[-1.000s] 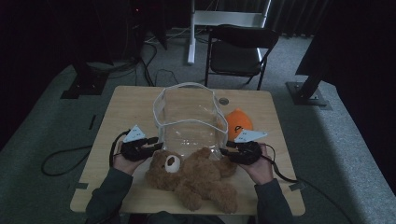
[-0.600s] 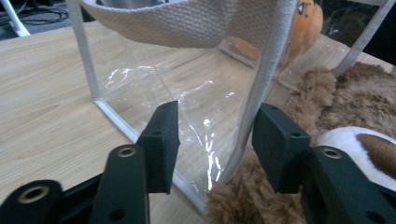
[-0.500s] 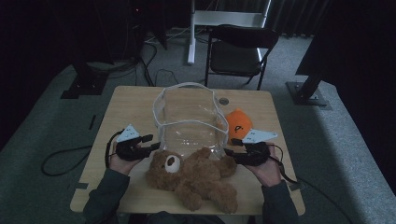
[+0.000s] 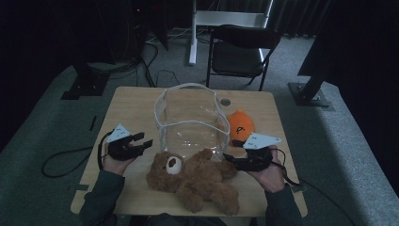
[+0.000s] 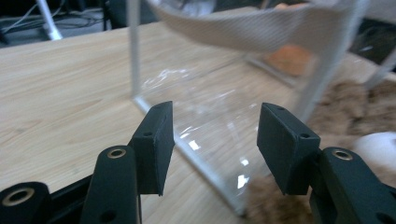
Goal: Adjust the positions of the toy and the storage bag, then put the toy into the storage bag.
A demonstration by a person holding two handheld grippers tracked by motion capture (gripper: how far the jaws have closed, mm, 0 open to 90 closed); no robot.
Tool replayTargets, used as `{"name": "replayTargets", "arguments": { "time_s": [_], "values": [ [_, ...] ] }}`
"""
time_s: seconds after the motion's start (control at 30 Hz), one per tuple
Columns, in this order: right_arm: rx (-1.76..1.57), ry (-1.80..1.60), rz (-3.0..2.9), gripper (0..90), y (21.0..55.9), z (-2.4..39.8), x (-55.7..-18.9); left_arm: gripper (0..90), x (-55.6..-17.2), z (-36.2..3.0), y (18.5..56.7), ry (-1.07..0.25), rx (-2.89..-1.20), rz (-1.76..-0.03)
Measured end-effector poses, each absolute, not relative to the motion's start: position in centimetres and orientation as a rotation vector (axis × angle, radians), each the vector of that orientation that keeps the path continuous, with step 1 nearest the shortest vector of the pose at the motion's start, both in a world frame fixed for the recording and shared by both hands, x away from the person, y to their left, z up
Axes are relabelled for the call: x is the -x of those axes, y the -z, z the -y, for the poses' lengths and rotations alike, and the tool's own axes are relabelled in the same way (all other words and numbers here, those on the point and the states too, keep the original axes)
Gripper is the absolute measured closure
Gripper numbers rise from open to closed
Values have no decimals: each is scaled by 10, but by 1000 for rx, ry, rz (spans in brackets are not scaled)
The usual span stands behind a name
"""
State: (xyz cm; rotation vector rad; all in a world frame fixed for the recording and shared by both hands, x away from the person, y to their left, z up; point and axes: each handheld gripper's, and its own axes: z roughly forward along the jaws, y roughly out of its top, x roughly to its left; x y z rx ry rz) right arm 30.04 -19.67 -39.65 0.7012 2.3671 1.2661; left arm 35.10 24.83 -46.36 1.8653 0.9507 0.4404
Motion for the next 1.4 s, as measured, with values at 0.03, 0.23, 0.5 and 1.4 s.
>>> {"name": "replayTargets", "arguments": {
  "time_s": [0.03,0.23,0.5,1.4],
  "values": [
    [-701,-1266,-2367,386,397,197,-300,465,-351,-248,464,-440,-1865,-951],
    [-657,-1256,-2403,335,396,186,-301,462,-359,-259,482,-458,-1863,-1054],
    [-627,-1225,-2487,316,401,172,-307,462,-366,-268,501,-447,-1854,-1140],
    [-594,-1296,-2496,276,411,160,-318,439,-377,-261,528,-439,-1941,-1204]
  ]
}}
